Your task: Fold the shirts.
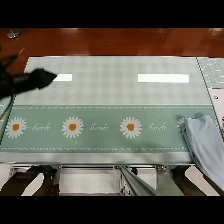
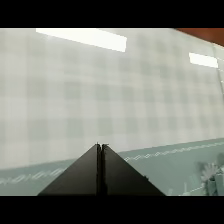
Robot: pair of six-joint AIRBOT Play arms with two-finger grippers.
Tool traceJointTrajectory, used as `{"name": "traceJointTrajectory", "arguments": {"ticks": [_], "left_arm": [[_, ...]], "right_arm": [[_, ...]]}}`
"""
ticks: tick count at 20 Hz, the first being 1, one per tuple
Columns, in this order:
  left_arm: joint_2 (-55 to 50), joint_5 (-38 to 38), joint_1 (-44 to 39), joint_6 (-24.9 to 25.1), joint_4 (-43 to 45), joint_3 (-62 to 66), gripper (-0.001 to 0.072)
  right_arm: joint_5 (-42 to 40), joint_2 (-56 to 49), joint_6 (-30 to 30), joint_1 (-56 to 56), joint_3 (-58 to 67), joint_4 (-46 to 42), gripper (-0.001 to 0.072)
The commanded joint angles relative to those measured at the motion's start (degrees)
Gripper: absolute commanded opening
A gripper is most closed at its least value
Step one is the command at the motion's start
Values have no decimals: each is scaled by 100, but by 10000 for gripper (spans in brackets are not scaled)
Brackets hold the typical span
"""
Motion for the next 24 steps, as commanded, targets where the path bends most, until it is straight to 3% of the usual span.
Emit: {"name": "traceJointTrajectory", "arguments": {"ticks": [1, 2, 3, 6, 10, 24], "left_arm": [[-1338, -739, -575, 111, 225, 2308, 17], [-1622, -848, -885, 28, 592, 2691, 17], [-1790, -859, -1167, -407, 1182, 2804, 17], [-2039, -885, -1856, -1401, 3204, 2216, 18], [-2210, -791, -1766, -1460, 3447, 881, 19], [-2319, -876, -1513, -1438, 3447, 892, 20]], "right_arm": [[-553, -739, -651, 2356, 922, 507, 23], [-573, -859, -852, 3080, 916, 50, 23], [-575, -988, -901, 3836, 831, -774, 23], [-887, -1233, -17, 5217, -125, -3294, 22], [-1305, -1513, 584, 5263, -1320, -3447, 22], [-1480, -1631, 658, 5254, -1449, -3438, 22]]}}
